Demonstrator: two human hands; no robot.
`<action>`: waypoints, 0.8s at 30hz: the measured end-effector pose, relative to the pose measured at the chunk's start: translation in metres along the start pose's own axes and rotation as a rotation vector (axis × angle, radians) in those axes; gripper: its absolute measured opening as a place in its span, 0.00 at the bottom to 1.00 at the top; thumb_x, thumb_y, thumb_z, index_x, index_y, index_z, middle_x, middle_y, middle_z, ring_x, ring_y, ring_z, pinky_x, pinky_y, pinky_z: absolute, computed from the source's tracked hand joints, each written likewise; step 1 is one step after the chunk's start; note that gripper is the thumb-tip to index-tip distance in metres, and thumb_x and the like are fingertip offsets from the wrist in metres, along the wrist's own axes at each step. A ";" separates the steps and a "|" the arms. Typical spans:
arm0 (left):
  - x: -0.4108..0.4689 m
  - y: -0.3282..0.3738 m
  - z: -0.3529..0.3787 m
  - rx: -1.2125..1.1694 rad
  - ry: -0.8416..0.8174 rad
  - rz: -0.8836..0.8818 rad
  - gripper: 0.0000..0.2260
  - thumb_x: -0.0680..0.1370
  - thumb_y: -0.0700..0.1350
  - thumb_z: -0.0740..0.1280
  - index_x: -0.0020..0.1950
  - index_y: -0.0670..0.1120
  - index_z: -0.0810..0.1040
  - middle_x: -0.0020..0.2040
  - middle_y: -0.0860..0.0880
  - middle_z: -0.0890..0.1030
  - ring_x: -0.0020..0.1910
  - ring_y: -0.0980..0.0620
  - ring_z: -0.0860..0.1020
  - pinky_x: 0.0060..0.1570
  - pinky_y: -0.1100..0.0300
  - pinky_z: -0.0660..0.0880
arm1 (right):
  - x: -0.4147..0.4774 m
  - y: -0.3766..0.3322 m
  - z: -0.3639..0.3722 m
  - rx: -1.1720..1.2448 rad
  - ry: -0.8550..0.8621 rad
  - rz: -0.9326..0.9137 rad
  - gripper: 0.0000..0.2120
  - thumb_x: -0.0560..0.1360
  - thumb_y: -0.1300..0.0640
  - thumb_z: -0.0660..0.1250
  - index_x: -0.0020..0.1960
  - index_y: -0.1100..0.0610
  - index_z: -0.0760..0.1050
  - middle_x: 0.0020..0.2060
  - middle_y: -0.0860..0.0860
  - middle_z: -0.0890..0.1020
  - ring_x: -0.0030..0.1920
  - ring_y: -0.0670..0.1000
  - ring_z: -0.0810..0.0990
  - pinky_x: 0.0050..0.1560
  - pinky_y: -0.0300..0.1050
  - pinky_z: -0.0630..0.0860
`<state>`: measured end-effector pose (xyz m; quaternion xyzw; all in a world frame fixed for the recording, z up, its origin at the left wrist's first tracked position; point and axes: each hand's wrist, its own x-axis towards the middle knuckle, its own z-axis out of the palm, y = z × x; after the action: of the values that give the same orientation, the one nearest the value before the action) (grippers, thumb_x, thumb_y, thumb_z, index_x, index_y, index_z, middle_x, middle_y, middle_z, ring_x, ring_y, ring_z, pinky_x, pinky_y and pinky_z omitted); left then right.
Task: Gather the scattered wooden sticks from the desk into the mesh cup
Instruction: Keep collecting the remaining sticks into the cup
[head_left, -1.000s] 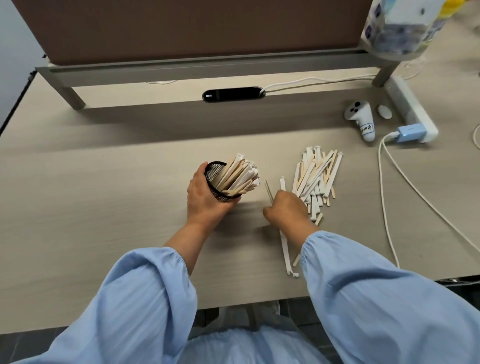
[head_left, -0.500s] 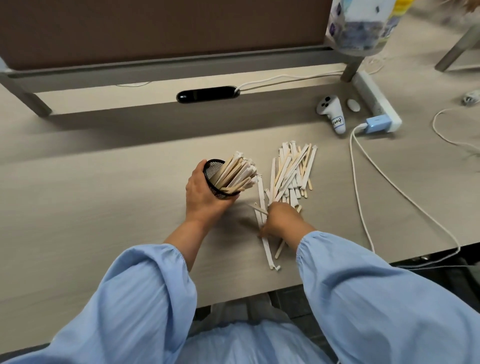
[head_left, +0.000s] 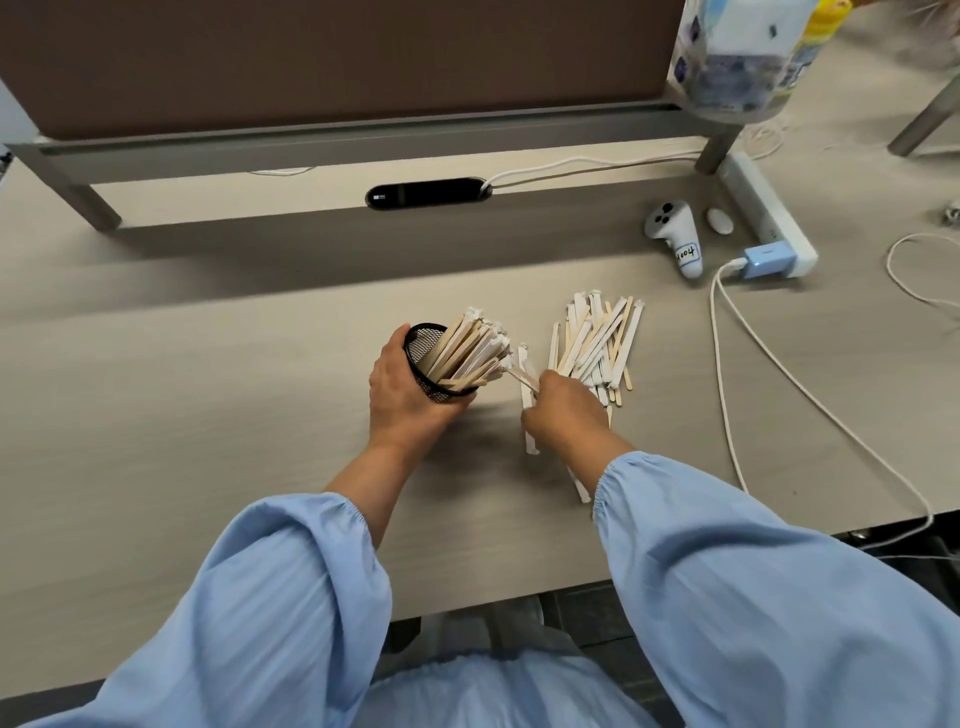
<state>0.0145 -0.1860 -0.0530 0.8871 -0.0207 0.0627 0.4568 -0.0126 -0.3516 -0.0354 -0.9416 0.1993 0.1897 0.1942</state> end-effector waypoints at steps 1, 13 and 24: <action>0.001 0.000 0.000 -0.002 -0.001 0.003 0.43 0.57 0.50 0.79 0.67 0.43 0.64 0.62 0.44 0.73 0.60 0.44 0.71 0.62 0.50 0.68 | 0.003 -0.001 -0.002 0.011 0.031 0.004 0.14 0.75 0.59 0.59 0.59 0.60 0.71 0.58 0.59 0.78 0.58 0.60 0.77 0.47 0.45 0.69; 0.020 -0.003 -0.009 0.086 -0.030 0.032 0.43 0.58 0.47 0.80 0.67 0.41 0.64 0.63 0.42 0.73 0.62 0.42 0.70 0.63 0.47 0.66 | 0.038 -0.016 0.009 0.046 0.009 0.035 0.13 0.79 0.57 0.58 0.61 0.61 0.72 0.58 0.60 0.78 0.59 0.61 0.77 0.53 0.48 0.73; 0.038 0.001 -0.002 0.081 -0.071 0.065 0.44 0.58 0.46 0.80 0.69 0.40 0.62 0.64 0.41 0.71 0.63 0.42 0.69 0.65 0.50 0.64 | 0.049 -0.019 0.010 0.017 -0.008 0.018 0.12 0.76 0.58 0.60 0.58 0.60 0.74 0.56 0.58 0.80 0.56 0.61 0.79 0.52 0.48 0.74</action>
<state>0.0523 -0.1844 -0.0459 0.9053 -0.0630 0.0469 0.4174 0.0346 -0.3463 -0.0600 -0.9373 0.2085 0.1935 0.2012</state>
